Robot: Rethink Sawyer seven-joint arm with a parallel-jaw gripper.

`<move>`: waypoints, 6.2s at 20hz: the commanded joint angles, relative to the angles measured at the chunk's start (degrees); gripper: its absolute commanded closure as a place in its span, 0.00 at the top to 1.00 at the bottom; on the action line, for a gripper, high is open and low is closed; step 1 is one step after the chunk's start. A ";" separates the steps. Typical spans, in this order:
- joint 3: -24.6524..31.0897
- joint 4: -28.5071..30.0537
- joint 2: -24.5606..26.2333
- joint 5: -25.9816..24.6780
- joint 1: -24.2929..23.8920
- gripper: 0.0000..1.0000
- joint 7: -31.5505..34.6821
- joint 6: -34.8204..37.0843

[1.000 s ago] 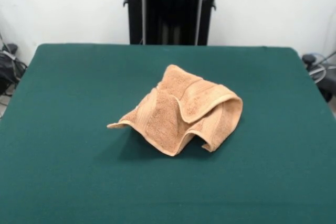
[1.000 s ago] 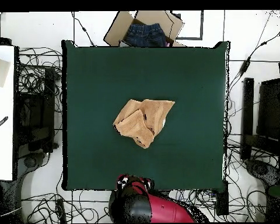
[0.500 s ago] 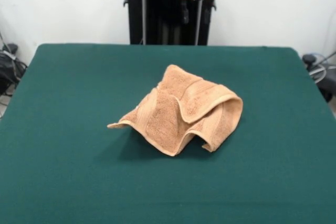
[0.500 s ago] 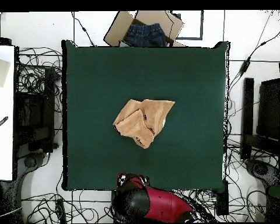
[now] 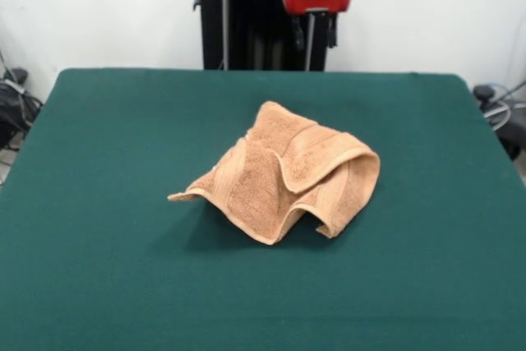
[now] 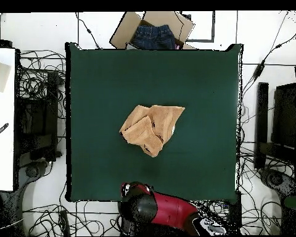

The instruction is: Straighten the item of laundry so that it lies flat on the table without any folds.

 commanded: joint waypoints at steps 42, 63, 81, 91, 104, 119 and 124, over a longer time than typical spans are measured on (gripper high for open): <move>2.39 -32.81 11.64 0.50 4.66 1.00 3.62 28.39; 0.63 -35.38 15.19 0.55 6.63 1.00 7.73 25.58; 0.23 -34.47 2.15 1.92 7.44 1.00 7.68 44.19; 1.32 -43.55 8.26 0.23 7.95 1.00 6.39 44.69; 1.39 -46.07 12.13 -0.37 7.99 1.00 6.14 41.48; -1.80 -39.79 13.21 -6.10 12.71 1.00 8.88 22.12; -1.59 -39.78 13.90 -5.26 12.46 1.00 7.19 22.90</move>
